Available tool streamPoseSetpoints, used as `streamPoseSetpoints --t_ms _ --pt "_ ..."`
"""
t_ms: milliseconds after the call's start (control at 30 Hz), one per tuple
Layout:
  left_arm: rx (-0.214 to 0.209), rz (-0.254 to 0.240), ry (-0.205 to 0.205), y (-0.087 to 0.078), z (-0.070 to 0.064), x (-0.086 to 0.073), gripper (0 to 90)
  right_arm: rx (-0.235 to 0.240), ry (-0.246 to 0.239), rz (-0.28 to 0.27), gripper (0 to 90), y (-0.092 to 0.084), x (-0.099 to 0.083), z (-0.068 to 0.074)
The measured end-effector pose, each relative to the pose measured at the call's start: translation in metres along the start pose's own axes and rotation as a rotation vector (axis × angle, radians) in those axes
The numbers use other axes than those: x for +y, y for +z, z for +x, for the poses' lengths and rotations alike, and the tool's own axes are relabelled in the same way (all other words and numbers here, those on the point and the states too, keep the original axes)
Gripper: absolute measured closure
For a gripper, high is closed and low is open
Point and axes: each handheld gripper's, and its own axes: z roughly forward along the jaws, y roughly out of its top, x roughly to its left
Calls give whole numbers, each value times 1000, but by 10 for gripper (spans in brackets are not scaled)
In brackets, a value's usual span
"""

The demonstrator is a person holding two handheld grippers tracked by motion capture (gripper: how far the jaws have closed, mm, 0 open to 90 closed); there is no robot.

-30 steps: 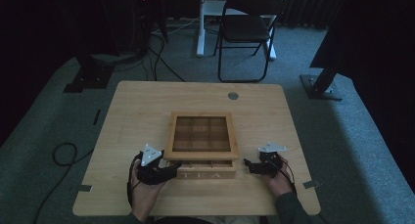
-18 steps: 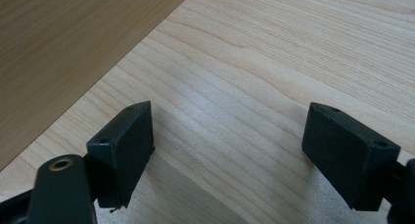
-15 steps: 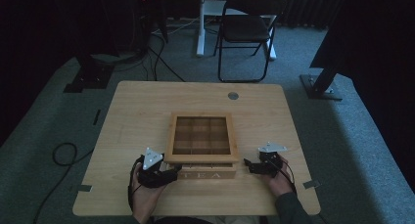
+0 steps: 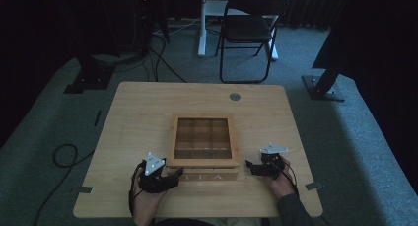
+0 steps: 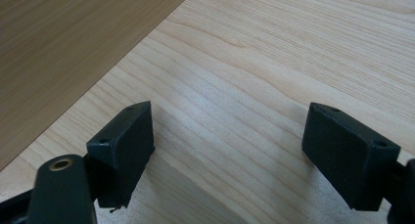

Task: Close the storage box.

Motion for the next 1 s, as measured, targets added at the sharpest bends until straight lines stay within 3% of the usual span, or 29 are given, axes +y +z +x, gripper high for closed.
streamPoseSetpoints --t_ms 300,400,467,900,1000 --pt "-5 34 6 1 -2 -13 287 0 0 0 190 0 0 0" --pt "-12 -15 -42 -5 3 -11 289 1 1 1 190 0 0 0" --pt "-6 -31 -48 -9 6 -9 290 1 0 0 190 0 0 0" --pt "15 -46 -80 -13 16 -10 287 1 0 0 189 0 0 0" --pt "7 -50 -89 -13 17 -11 283 -27 24 10 126 1 0 1"
